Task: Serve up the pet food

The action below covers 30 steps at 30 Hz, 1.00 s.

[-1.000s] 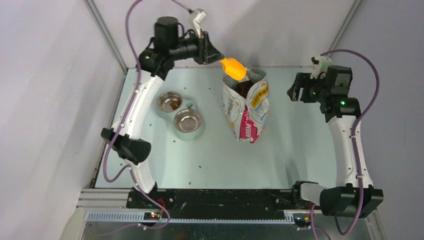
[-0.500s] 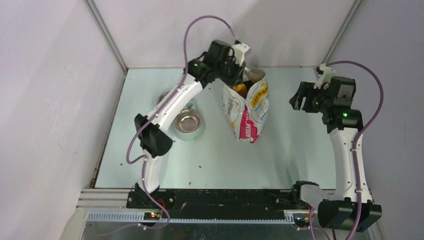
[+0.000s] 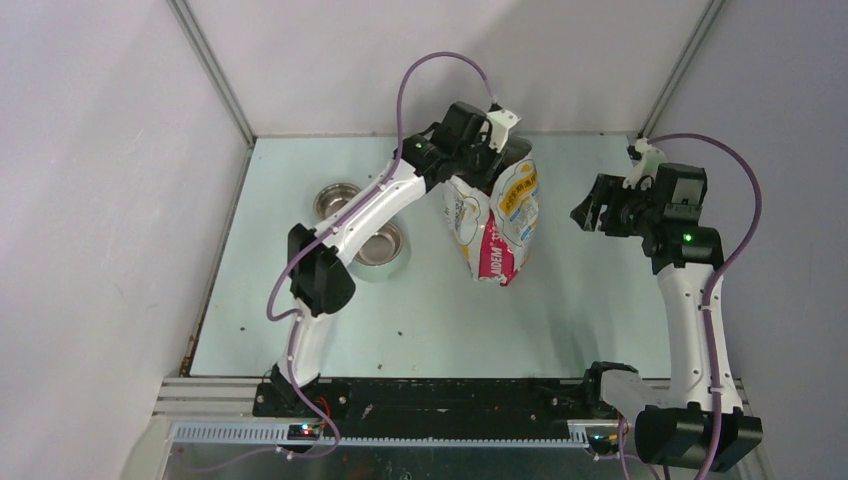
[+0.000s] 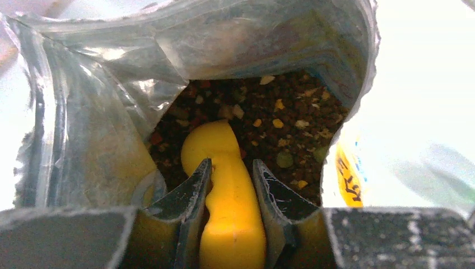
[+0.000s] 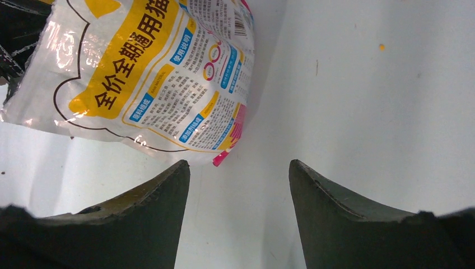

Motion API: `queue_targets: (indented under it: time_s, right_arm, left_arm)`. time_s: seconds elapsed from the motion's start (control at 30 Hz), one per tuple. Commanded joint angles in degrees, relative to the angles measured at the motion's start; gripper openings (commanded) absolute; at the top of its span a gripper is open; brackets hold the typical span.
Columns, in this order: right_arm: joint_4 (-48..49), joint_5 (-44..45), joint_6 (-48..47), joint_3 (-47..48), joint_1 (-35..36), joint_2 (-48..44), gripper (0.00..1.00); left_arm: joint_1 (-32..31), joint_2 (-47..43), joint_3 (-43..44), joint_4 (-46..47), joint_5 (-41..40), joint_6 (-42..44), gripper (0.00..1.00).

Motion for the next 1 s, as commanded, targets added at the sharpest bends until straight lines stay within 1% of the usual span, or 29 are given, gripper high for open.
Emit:
queue_targets:
  time_s: [0.0, 0.03, 0.07, 0.1, 0.13, 0.2, 0.33, 0.5, 0.73, 0.97]
  right_arm:
    - [0.8, -1.2, 2.0, 0.1, -0.2, -0.4, 0.67]
    - [0.8, -0.8, 2.2, 0.0, -0.2, -0.2, 0.67]
    - [0.8, -0.2, 2.3, 0.0, -0.3, -0.2, 0.67]
    - [0.8, -0.2, 2.3, 0.0, -0.3, -0.1, 0.67]
    - [0.7, -0.2, 2.5, 0.1, -0.3, -0.1, 0.67]
    - [0.6, -0.5, 2.9, 0.1, -0.4, 0.0, 0.67]
    - [-0.6, -0.7, 2.7, 0.1, -0.4, 0.1, 0.67]
    - [-3.0, 0.7, 0.2, 1.0, -0.9, 1.2, 0.67]
    - [-5.0, 1.7, -2.5, 2.4, -1.7, 2.6, 0.67]
    - [-5.7, 2.6, -3.4, 2.4, -2.2, 3.0, 0.67]
  left_arm:
    - [1.6, 1.2, -6.0, -6.3, 16.4, -9.3, 0.0]
    - [2.2, 0.9, -7.5, -5.6, 19.4, -13.0, 0.0]
    - [2.6, 0.8, -8.4, -3.4, 25.2, -15.0, 0.0]
    - [3.4, 0.5, -10.3, -2.1, 27.7, -18.9, 0.0]
    - [3.7, 0.4, -11.2, 0.6, 32.4, -20.7, 0.0]
    - [4.4, 0.3, -12.6, 3.3, 37.1, -23.3, 0.0]
    - [6.6, 0.3, -11.5, 6.4, 41.0, -25.9, 0.0]
    - [11.2, -0.8, -10.0, 11.1, 44.8, -30.8, 0.0]
    - [16.7, -4.7, -13.0, 21.7, 49.7, -42.4, 0.0]
    - [19.2, -8.2, -16.3, 26.4, 51.3, -48.9, 0.0]
